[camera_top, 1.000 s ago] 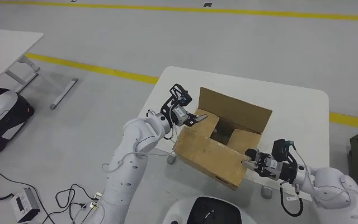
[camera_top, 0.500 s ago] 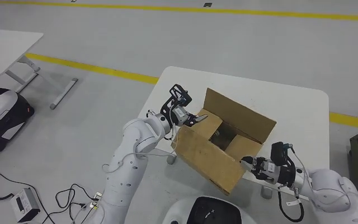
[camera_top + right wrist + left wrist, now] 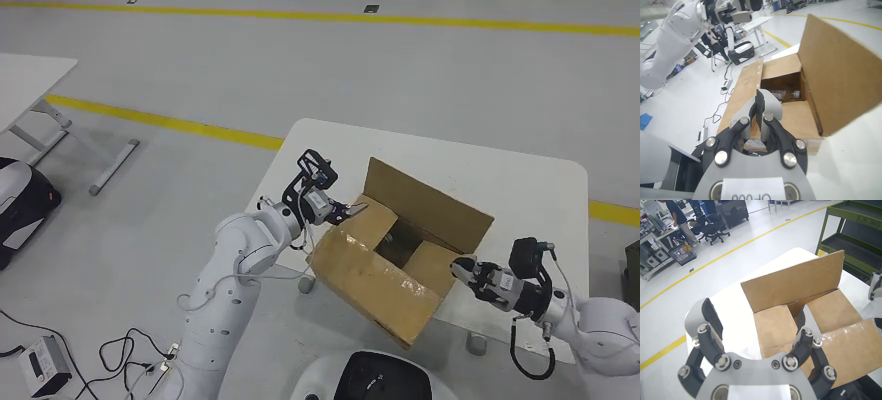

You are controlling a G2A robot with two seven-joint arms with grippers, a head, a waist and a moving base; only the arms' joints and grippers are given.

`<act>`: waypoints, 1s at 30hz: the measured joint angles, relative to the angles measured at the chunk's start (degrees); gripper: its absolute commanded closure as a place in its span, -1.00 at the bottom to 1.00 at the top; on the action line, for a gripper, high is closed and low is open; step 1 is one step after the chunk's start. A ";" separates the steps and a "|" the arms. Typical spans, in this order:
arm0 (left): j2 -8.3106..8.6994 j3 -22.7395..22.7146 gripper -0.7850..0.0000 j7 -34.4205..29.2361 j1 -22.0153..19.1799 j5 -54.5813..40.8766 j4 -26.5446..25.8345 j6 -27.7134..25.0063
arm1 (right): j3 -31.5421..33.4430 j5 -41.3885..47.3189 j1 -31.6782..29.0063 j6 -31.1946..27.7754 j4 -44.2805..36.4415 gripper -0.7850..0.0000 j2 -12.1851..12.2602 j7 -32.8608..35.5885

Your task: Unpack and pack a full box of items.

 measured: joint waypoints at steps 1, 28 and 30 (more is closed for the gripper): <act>0.07 0.03 -1.00 -0.09 0.09 -0.15 -0.06 -0.06 | 0.75 -1.86 -0.73 1.23 -0.37 1.00 0.06 -1.56; 1.90 2.16 -1.00 -0.08 1.00 -1.54 -0.74 1.03 | 2.99 -16.01 -4.71 13.38 -1.19 -0.02 0.26 -14.54; 2.04 2.28 -1.00 -0.03 1.17 -1.61 -0.97 1.06 | 1.54 -16.17 -2.88 13.51 0.43 0.06 -0.02 -14.37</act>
